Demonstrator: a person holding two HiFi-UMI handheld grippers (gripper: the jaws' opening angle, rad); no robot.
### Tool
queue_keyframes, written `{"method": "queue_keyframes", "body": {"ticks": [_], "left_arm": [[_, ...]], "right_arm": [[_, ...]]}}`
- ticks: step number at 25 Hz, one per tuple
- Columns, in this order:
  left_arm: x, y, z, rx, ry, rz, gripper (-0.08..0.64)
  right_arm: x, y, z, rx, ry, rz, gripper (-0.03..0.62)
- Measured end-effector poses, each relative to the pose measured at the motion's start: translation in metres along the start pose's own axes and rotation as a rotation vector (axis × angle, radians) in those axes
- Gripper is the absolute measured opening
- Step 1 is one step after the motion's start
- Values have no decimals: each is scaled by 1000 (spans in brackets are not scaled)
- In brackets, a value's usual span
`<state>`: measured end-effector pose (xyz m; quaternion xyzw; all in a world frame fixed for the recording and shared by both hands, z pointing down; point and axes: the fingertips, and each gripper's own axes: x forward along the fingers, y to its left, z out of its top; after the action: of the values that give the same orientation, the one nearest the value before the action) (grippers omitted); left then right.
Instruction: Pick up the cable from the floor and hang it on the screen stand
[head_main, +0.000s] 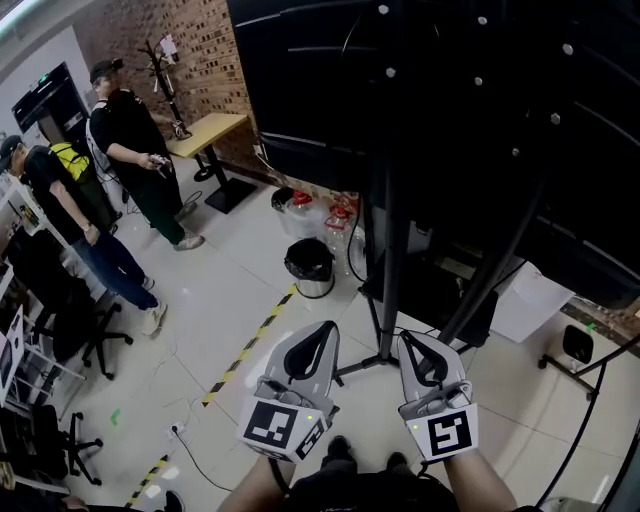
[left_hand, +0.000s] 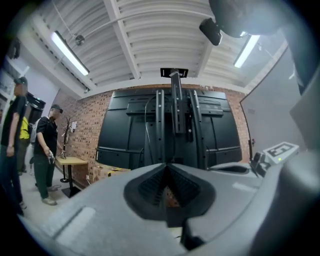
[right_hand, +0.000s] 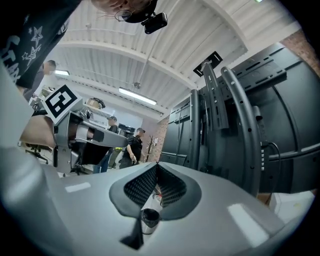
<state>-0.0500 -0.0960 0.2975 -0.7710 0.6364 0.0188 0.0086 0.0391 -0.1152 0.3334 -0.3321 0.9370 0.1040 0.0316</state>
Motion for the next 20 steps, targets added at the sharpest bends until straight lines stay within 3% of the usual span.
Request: {"method": "queue_keyframes", "body": {"ticks": [8, 20], "left_arm": [[-8, -13, -49, -53, 98, -14, 6], [-5, -31, -58, -51, 106, -55, 6]], "right_arm": [[1, 8, -24, 20, 73, 38, 8], [3, 15, -24, 7, 90, 92, 8]]}}
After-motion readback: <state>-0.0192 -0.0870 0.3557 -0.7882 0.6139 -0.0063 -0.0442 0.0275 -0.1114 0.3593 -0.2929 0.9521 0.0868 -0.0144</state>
